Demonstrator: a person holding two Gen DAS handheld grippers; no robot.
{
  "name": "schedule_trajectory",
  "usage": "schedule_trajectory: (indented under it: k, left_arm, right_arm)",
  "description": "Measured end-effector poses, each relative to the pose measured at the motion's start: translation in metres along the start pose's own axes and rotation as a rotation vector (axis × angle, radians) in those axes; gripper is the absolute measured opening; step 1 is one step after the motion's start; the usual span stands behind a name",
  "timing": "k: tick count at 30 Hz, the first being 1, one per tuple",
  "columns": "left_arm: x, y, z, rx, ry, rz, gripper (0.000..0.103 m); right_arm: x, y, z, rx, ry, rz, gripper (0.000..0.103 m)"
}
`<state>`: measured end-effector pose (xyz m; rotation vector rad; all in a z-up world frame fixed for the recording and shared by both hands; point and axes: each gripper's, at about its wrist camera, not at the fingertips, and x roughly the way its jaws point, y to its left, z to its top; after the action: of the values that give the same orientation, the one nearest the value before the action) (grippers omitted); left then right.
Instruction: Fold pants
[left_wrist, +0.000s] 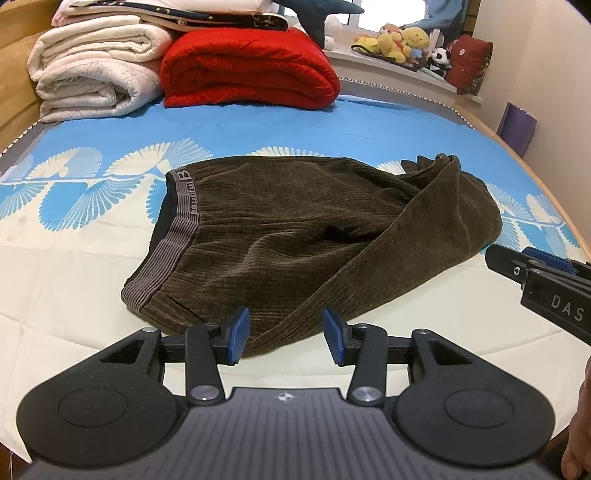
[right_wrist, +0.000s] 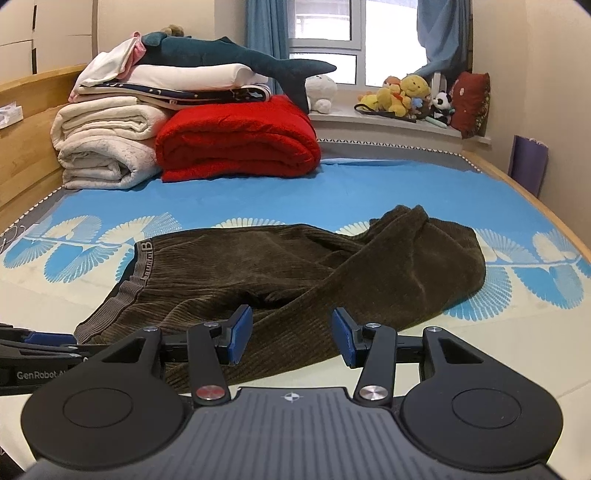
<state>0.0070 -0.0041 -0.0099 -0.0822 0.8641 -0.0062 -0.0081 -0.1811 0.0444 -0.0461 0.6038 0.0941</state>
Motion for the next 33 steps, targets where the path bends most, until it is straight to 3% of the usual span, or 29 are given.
schedule_trajectory:
  k: [24,26,27,28,31,33]
  left_arm:
    - [0.001,-0.003,0.001,0.005,0.001,-0.009,0.049]
    - [-0.001,-0.002,0.001,0.005,-0.005,-0.006,0.049]
    - [-0.003,0.000,0.002,0.000,-0.008,-0.007,0.049]
    - [-0.005,0.003,0.005,-0.012,-0.003,-0.018,0.048]
    - [0.001,0.028,0.028,-0.110,0.089,-0.120,0.016]
    - [0.002,0.042,0.049,-0.096,0.074,-0.111,0.016]
  right_arm:
    - [0.005,0.001,0.001,-0.014,0.011,0.021,0.050]
    - [0.004,0.001,0.001,-0.013,0.008,0.016,0.049]
    - [0.004,0.000,0.002,-0.009,0.003,0.017,0.044]
    - [0.003,-0.001,0.003,-0.005,-0.003,0.017,0.034]
    - [-0.001,-0.012,0.009,0.028,-0.034,0.019,0.023]
    - [0.001,-0.025,0.018,0.050,-0.056,0.006,0.021]
